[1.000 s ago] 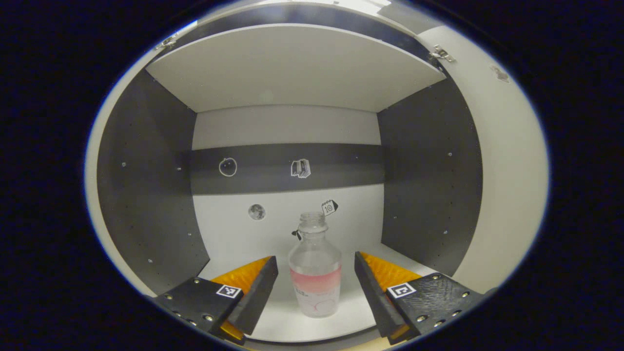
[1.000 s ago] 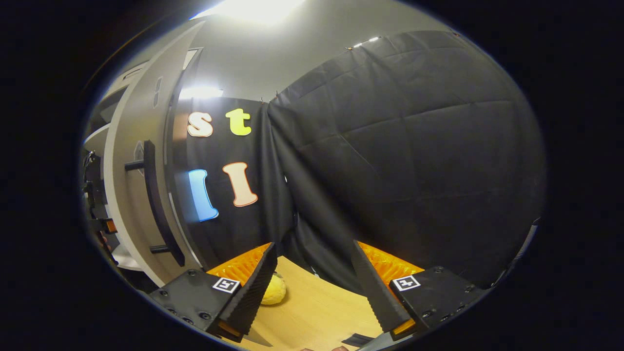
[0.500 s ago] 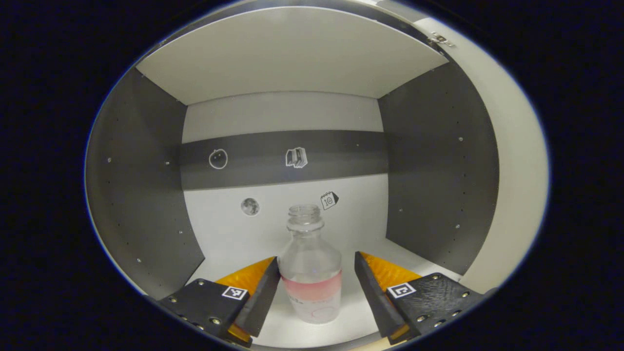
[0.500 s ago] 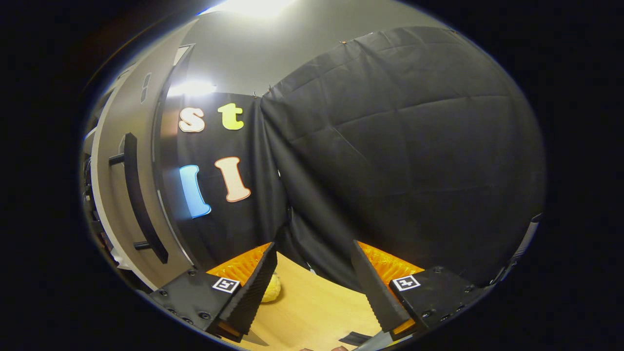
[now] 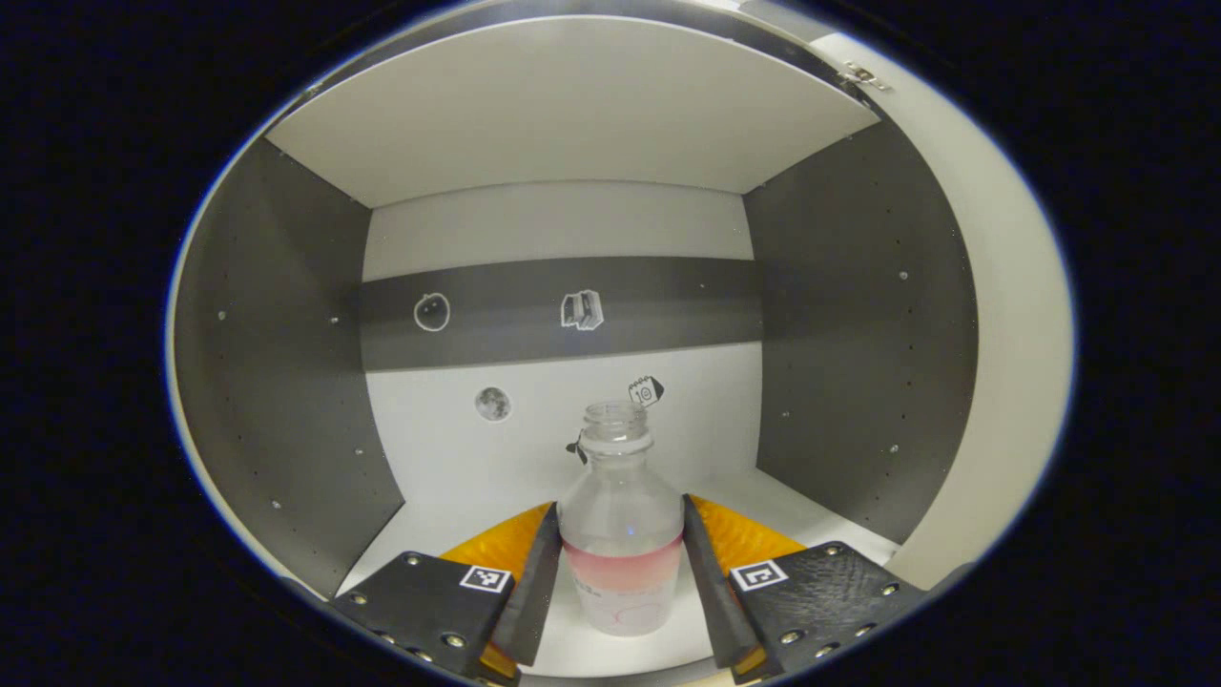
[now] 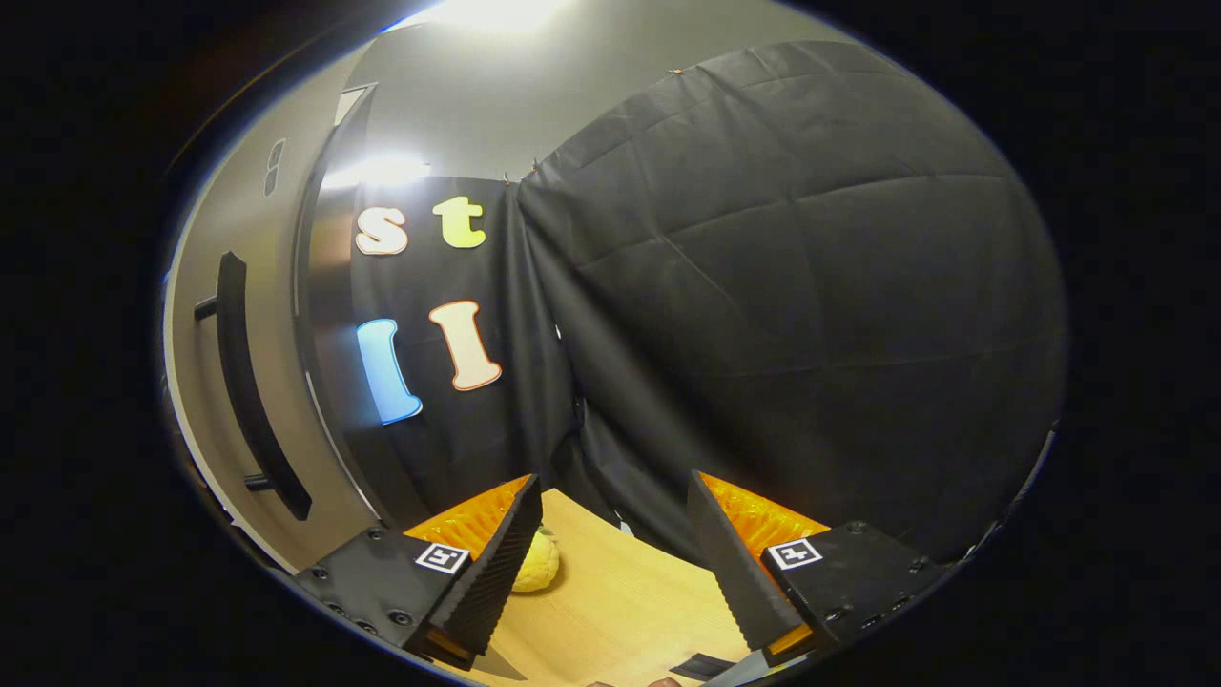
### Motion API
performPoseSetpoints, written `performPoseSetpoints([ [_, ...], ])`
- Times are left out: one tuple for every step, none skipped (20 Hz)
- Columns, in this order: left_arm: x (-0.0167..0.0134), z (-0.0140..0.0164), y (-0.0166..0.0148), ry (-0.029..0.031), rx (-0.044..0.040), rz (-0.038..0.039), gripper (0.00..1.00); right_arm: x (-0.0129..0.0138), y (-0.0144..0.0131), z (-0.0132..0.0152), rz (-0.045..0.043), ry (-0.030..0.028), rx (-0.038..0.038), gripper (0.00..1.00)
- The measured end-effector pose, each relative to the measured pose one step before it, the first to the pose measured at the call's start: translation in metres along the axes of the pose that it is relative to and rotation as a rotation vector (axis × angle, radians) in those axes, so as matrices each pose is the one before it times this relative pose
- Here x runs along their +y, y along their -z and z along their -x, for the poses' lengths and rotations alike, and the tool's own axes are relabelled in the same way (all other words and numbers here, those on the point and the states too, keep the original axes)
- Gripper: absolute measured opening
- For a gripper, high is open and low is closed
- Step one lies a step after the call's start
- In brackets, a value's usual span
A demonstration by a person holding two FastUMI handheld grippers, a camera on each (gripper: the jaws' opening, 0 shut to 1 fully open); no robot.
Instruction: Grasp the bottle in the cabinet with the left hand and place it on the coaster, then close the right door with the right hand and the left door with the left hand.
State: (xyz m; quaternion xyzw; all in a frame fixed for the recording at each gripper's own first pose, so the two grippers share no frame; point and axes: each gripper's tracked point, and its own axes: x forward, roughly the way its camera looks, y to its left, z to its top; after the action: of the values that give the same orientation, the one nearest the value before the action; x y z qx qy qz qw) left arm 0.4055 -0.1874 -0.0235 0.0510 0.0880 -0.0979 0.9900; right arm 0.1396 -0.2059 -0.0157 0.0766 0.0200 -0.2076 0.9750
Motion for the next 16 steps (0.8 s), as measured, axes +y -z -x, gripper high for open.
performPoseSetpoints([
  [-0.00254,0.00494,-0.00087,0.00049,-0.00399,0.02196,0.69,-0.00217,0.00115,-0.00612,-0.00330,0.00037,0.00779,0.98],
  [-0.00075,0.00540,-0.00256,0.00016,-0.00526,0.01880,0.68,0.00056,0.00117,-0.00591,-0.01163,-0.00786,0.00937,0.98],
  [-0.00055,0.00734,-0.00220,0.00226,-0.00463,0.01648,0.68,0.00212,0.00008,-0.00458,-0.01283,-0.01113,0.00829,0.98],
  [0.00016,0.00808,-0.00360,0.00183,-0.00456,0.01360,0.69,0.00197,0.00136,-0.00714,-0.00883,-0.01207,0.00902,0.98],
  [0.00022,0.00767,-0.00233,0.00226,-0.00360,0.01253,0.68,0.00218,0.00052,-0.00643,-0.00355,-0.01382,0.00809,0.98],
  [0.00146,0.00638,-0.00300,-0.00665,-0.00609,0.00774,0.68,0.00216,0.00267,-0.00636,0.00077,-0.01477,0.00949,0.98],
  [0.00212,0.00977,-0.00423,-0.00974,-0.01072,-0.00235,0.68,0.00423,0.00036,-0.00685,0.00302,-0.01848,0.00909,0.98],
  [0.00123,0.01023,-0.00601,-0.00765,-0.01282,-0.00286,0.68,0.00651,0.00133,-0.00828,0.00586,-0.02006,0.00809,0.98],
  [0.00086,0.01525,-0.00664,-0.00428,-0.01337,0.00791,0.68,0.00319,0.00089,-0.00688,0.01032,-0.01433,0.01055,0.98],
  [0.00018,0.01254,-0.00734,0.00103,-0.01463,0.01698,0.68,-0.00059,0.00076,-0.00641,0.01066,-0.00368,0.01177,0.98],
  [-0.00040,0.01280,-0.00793,0.00362,-0.01687,0.01206,0.68,-0.00132,-0.00179,-0.00339,0.00119,0.00071,0.00321,0.98],
  [0.00152,0.01123,-0.00774,0.00371,-0.01958,0.00381,0.68,0.00252,-0.00492,-0.00346,-0.00934,-0.00247,-0.00596,0.98],
  [0.00095,0.00882,-0.00569,0.01215,-0.02096,-0.00231,0.68,0.00088,-0.00488,0.00049,-0.01265,-0.00623,-0.00993,0.98],
  [0.00043,0.00939,-0.00484,0.01934,-0.01532,0.00152,0.68,0.00080,-0.00282,0.00082,-0.00684,-0.00309,-0.00948,0.98],
  [0.00043,0.00822,-0.00246,0.02089,-0.01148,0.01565,0.68,-0.00068,-0.00271,0.00073,-0.00024,0.00508,-0.00780,0.98],
  [-0.00021,0.00400,-0.00346,0.02241,-0.01000,0.02575,0.68,0.00031,-0.00016,0.00051,-0.00017,0.00619,-0.00396,0.98],
])
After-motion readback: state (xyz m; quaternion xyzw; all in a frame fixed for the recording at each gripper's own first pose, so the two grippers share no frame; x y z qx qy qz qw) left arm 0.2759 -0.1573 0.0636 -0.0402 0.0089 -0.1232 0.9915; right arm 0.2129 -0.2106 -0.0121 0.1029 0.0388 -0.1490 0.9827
